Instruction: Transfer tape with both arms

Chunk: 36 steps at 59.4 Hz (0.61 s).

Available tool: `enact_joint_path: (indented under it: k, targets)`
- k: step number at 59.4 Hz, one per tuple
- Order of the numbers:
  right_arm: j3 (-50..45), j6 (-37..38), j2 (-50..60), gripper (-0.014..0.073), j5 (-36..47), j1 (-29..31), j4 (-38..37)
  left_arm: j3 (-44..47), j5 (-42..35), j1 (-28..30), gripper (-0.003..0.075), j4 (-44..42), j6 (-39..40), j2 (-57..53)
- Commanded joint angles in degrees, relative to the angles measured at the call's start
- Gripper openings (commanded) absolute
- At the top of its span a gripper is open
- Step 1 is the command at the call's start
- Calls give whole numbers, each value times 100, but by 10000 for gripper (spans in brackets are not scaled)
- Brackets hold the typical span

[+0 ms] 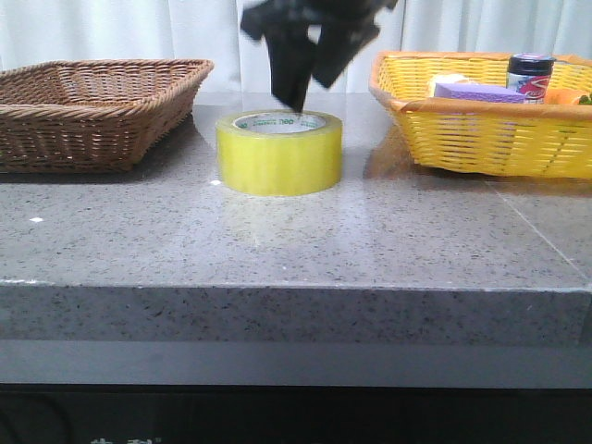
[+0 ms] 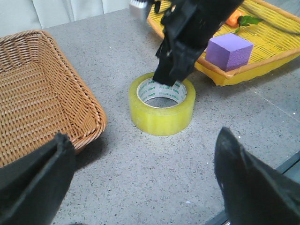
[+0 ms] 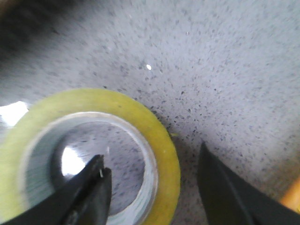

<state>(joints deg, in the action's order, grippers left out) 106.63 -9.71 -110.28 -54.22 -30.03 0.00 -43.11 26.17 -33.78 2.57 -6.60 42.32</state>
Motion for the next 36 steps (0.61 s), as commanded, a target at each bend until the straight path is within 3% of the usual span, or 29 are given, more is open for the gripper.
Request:
enact_joint_path:
  k: [1,14,36]
  targets:
    - [161,-1,790,436,37,126,390,-207,-437,-56,598,28,7,-5]
    - [-404,-1,1766,436,207,566,924,-207,-437,-56,598,28,7,-5]
    - [-3231,-1,4279,436,1390,1221,1234,-207,-437,-56,598,28,7,-5]
